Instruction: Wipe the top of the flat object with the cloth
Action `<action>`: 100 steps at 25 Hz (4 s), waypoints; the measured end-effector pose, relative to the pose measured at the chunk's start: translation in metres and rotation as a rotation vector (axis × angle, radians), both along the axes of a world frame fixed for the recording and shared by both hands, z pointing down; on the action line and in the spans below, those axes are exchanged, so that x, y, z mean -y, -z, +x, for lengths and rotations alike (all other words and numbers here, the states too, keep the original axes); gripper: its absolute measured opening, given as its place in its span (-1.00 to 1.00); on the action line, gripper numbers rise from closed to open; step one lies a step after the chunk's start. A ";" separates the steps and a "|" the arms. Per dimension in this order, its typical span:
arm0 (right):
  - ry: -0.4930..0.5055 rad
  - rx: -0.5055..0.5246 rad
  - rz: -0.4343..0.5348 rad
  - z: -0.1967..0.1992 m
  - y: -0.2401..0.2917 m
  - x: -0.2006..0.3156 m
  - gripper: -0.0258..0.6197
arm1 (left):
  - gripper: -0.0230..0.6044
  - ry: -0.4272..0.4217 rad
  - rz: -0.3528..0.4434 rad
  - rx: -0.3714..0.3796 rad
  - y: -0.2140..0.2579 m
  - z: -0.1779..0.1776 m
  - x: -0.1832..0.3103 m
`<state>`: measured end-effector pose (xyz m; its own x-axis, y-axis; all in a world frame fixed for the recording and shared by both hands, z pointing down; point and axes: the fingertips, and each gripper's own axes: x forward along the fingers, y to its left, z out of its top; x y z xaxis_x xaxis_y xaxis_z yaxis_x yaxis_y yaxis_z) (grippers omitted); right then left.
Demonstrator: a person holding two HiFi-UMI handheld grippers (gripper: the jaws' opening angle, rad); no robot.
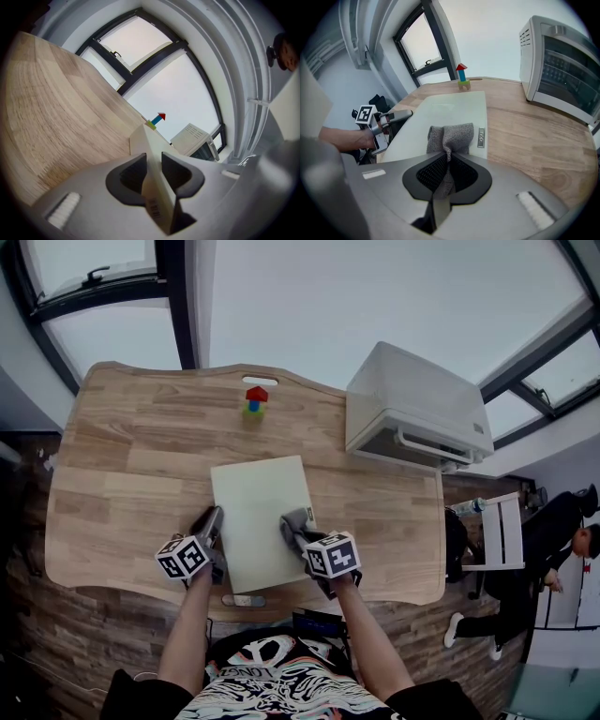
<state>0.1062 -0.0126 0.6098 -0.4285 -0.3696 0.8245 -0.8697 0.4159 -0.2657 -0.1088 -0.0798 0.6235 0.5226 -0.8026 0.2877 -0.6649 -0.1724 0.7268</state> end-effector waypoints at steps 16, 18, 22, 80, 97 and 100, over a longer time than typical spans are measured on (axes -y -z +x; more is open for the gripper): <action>0.018 -0.009 0.054 -0.018 0.003 0.073 -0.86 | -0.42 -0.002 -0.001 -0.011 0.001 0.001 0.000; 0.023 -0.013 0.062 -0.022 0.004 0.080 -0.86 | -0.42 -0.005 -0.001 -0.014 0.002 0.002 0.000; 0.046 -0.033 0.078 -0.033 0.005 0.093 -0.86 | -0.42 -0.004 -0.002 -0.019 0.002 0.001 -0.001; -0.075 0.036 0.818 -0.025 0.225 -0.041 -0.85 | -0.75 -0.056 0.522 0.516 0.251 0.043 -0.072; -0.046 0.078 0.790 0.021 0.227 -0.104 -0.85 | -0.75 0.007 0.459 0.460 0.246 0.063 -0.147; -0.041 0.085 0.791 0.023 0.227 -0.109 -0.85 | -0.74 0.022 0.457 0.490 0.248 0.063 -0.151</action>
